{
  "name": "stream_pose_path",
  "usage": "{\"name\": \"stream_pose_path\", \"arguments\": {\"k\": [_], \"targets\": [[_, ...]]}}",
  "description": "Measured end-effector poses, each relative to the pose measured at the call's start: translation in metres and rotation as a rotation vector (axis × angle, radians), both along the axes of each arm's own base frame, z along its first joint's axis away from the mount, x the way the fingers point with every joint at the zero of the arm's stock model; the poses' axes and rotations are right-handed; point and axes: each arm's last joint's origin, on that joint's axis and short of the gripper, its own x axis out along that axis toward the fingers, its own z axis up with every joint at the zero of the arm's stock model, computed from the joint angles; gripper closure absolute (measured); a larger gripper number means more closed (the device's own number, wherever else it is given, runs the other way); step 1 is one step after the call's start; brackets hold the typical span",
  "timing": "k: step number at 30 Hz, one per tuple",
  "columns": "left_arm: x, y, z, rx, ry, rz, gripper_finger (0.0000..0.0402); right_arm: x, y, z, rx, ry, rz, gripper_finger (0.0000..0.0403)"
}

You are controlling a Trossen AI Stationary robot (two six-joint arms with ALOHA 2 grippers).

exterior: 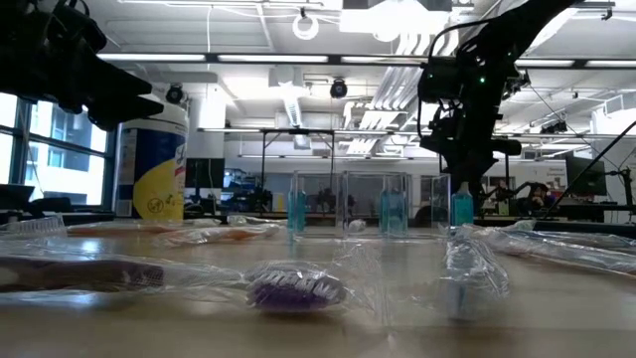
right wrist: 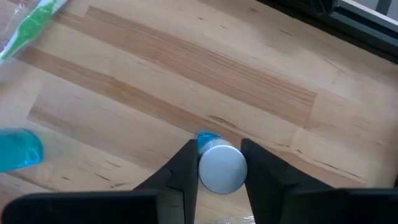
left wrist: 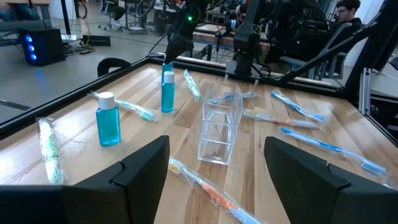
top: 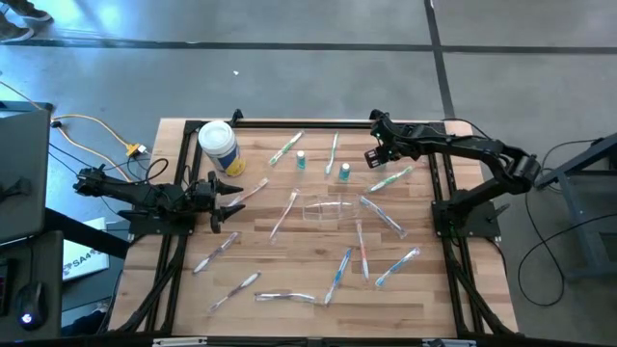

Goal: Pick & Place toothbrushing station
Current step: Put the top right mouthwash into the middle section of the transparent organizer

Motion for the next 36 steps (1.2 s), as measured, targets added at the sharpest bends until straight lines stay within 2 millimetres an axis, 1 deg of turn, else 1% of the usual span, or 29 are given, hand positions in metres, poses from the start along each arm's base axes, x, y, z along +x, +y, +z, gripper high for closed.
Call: {"name": "stream_pose_path", "arguments": {"k": [6,13,17,20,25,31,36], "targets": [[0.0,0.0,0.0,0.0,0.0,0.0,0.0139,-0.002,0.001,0.0,0.001,0.029,-0.007,0.0305],[0.0,0.0,0.0,-0.003,-0.001,0.0,0.0139,-0.005,0.001,-0.001,-0.022,0.088,0.008,0.0311],[0.0,0.0,0.0,-0.007,-0.002,0.0,0.0139,-0.004,0.005,0.001,-0.027,0.096,0.04,0.0311],[0.0,0.0,0.0,-0.007,-0.002,0.001,0.0139,-0.003,0.01,0.008,-0.043,0.114,0.055,0.0311],[0.0,0.0,0.0,-0.007,-0.002,0.001,0.0139,0.001,0.025,0.031,-0.076,0.108,0.103,0.0311],[0.0,0.0,0.0,-0.008,-0.003,0.001,0.0139,0.008,0.056,0.076,-0.119,0.021,0.202,0.0311],[0.0,0.0,0.0,-0.008,-0.003,0.001,0.0139,0.02,0.084,0.115,-0.17,-0.079,0.334,0.0311]]}}
